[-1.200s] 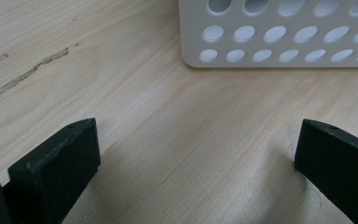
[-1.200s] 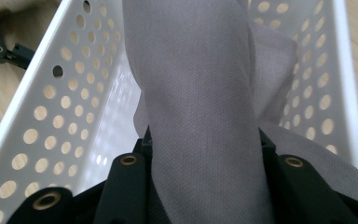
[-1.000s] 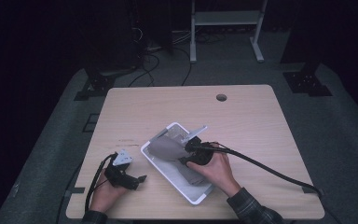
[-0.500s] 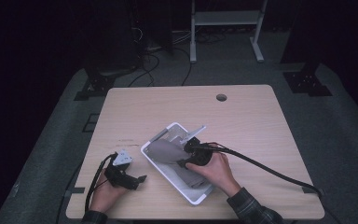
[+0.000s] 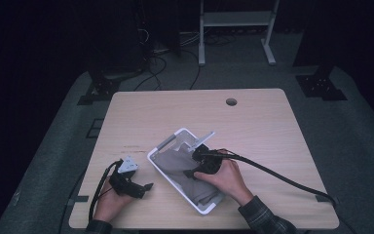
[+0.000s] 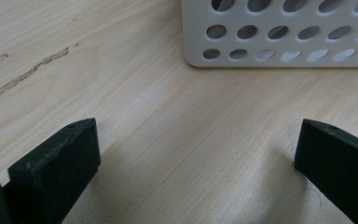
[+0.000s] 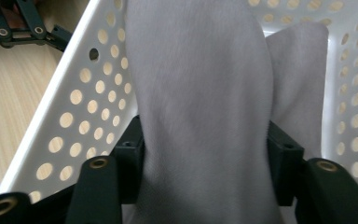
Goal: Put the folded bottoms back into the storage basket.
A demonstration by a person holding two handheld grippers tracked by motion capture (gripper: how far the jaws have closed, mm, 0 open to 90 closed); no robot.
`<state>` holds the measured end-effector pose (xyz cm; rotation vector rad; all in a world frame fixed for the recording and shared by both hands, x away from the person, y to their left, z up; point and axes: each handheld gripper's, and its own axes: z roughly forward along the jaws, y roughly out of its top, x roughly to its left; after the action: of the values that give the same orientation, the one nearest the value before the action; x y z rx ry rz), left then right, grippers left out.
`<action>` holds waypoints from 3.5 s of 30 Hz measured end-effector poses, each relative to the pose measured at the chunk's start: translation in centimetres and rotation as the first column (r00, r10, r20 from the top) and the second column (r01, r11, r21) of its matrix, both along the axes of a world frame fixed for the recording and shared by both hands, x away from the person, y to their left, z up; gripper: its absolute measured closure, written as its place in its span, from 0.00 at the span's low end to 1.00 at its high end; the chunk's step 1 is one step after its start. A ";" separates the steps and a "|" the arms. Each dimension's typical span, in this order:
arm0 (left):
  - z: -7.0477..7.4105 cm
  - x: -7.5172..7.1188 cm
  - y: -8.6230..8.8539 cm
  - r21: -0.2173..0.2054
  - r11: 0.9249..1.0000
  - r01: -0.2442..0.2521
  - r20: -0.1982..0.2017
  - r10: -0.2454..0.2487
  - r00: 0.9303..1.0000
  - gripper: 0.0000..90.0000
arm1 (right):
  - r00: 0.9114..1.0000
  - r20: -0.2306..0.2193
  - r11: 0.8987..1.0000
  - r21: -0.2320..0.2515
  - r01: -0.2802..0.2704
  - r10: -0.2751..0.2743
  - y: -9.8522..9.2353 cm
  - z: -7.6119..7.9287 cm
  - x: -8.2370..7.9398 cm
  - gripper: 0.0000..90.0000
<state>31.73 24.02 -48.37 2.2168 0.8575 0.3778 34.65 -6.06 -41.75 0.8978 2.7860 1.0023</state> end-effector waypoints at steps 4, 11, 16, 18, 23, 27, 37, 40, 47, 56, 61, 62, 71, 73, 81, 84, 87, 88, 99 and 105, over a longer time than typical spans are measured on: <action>0.0 0.0 0.0 0.001 1.000 0.001 0.002 -0.001 1.000 0.00 | 1.000 0.022 1.000 0.016 0.000 0.000 -0.5 0.8 -0.1 0.44; 0.0 0.0 0.0 -0.001 1.000 0.000 0.000 0.000 1.000 0.00 | 0.999 0.042 0.999 0.048 0.011 -0.013 -1.3 1.7 -0.1 0.43; 0.0 0.0 0.0 0.000 1.000 0.000 0.000 0.000 1.000 0.00 | 0.997 0.064 0.997 0.075 0.030 -0.035 -2.7 2.5 0.2 0.43; 0.0 0.0 0.0 0.000 1.000 0.000 0.000 0.000 1.000 0.00 | 0.996 0.073 0.995 0.087 0.039 -0.046 -3.2 2.8 0.3 0.43; 0.0 0.0 0.0 0.003 1.000 0.001 0.000 -0.001 1.000 0.00 | 0.994 0.089 0.993 0.098 0.058 -0.067 -4.3 3.4 0.4 0.42; 0.0 0.0 0.0 0.003 1.000 0.001 0.000 -0.001 1.000 0.00 | 0.991 0.102 0.992 0.107 0.071 -0.082 -5.1 3.6 0.6 0.41; 0.0 0.0 0.0 -0.001 1.000 0.000 0.001 0.000 1.000 0.00 | 0.983 0.138 0.987 0.113 0.110 -0.125 -7.4 3.9 1.2 0.36; 0.0 0.0 0.0 0.000 1.000 0.000 0.001 0.000 1.000 0.00 | 0.980 0.145 0.987 0.105 0.122 -0.136 -7.9 3.9 1.5 0.33; 0.0 0.0 0.0 0.000 1.000 0.000 0.001 0.000 1.000 0.00 | 0.971 0.159 0.980 0.119 0.162 -0.180 -9.6 4.0 2.0 0.28; 0.0 0.0 0.0 0.002 1.000 0.002 0.003 -0.002 1.000 0.00 | 0.956 0.162 0.966 0.129 0.226 -0.245 -11.4 3.8 2.8 0.18; 0.0 0.0 0.0 0.002 1.000 0.002 0.003 -0.002 1.000 0.00 | 0.941 0.192 0.960 0.056 0.273 -0.278 -11.7 3.5 3.2 0.14; 0.0 0.0 0.0 0.002 1.000 0.001 0.003 -0.001 1.000 0.00 | 0.938 0.199 0.959 0.038 0.281 -0.283 -11.8 3.4 3.3 0.14; 0.0 0.0 0.0 0.005 1.000 0.009 0.002 -0.009 1.000 0.00 | 0.910 0.235 0.934 -0.019 0.357 -0.343 -12.7 2.6 3.8 0.14; 0.0 0.0 0.0 0.005 1.000 0.009 0.002 -0.009 1.000 0.00 | 0.902 0.236 0.929 0.014 0.370 -0.363 -13.3 2.4 3.9 0.14; 0.0 0.0 0.0 0.003 1.000 0.008 0.002 -0.008 1.000 0.00 | 0.868 0.253 0.904 0.083 0.420 -0.427 -16.1 1.7 4.3 0.15; 0.0 0.0 0.0 0.003 1.000 0.009 0.002 -0.009 1.000 0.00 | 0.863 0.259 0.899 0.065 0.433 -0.434 -17.0 1.0 4.3 0.15; 0.0 0.0 0.0 0.005 1.000 0.010 0.002 -0.010 1.000 0.00 | 0.857 0.255 0.893 0.070 0.445 -0.447 -17.9 0.3 4.3 0.15; 0.0 0.0 0.0 0.005 1.000 0.010 0.002 -0.010 1.000 0.00 | 0.855 0.254 0.890 0.072 0.451 -0.453 -18.3 0.0 4.2 0.15; 0.0 0.0 0.0 0.005 1.000 0.010 0.002 -0.010 1.000 0.00 | 0.831 0.263 0.870 0.085 0.486 -0.490 -21.7 -2.3 3.7 0.14; 0.0 0.0 0.0 0.005 1.000 0.010 0.002 -0.010 1.000 0.00 | 0.831 0.236 0.862 0.076 0.501 -0.504 -22.9 -3.7 3.4 0.15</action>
<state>31.73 24.03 -48.35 2.2243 0.8453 0.3780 38.02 -28.99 -45.44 1.3114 2.1596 0.9547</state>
